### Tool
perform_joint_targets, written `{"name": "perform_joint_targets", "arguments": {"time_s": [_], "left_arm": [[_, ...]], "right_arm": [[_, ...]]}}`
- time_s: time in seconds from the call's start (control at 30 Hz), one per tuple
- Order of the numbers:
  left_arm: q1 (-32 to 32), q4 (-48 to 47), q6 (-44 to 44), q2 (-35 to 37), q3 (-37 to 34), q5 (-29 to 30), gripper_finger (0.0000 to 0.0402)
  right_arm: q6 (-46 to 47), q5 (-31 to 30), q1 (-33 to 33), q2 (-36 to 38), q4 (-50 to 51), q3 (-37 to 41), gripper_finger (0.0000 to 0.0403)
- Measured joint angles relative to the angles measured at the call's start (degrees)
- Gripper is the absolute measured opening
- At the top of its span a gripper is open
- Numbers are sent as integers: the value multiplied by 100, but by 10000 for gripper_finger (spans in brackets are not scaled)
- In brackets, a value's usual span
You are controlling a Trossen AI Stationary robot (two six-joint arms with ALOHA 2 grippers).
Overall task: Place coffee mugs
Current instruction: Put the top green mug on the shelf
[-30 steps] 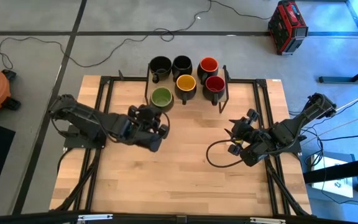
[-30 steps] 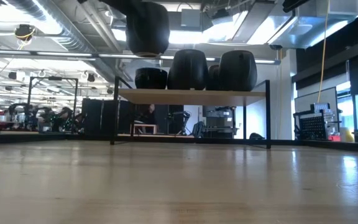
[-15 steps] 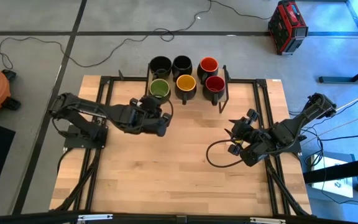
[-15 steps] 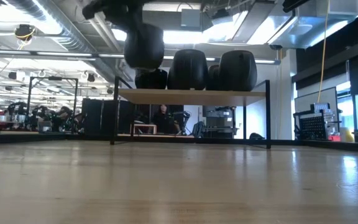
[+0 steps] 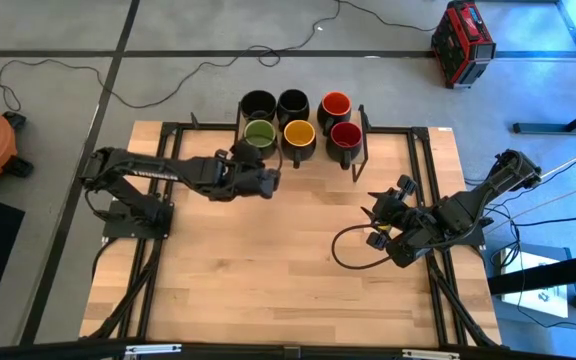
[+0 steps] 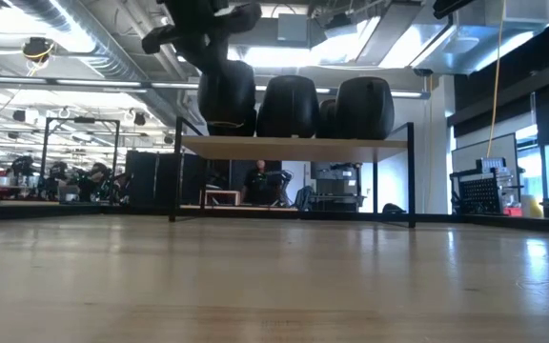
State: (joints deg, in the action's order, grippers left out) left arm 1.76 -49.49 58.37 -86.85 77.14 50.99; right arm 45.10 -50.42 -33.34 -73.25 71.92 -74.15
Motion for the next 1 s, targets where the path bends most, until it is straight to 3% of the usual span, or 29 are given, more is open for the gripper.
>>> {"name": "perform_joint_targets", "arguments": {"time_s": [0.6,1.0], "left_arm": [[-375,683,-336,-81,-7,-224,62],[-427,604,-296,-246,-36,-289,62]], "right_arm": [[0,-11,-2,0,2,0,174],[-2,-101,-1,2,4,0,174]]}}
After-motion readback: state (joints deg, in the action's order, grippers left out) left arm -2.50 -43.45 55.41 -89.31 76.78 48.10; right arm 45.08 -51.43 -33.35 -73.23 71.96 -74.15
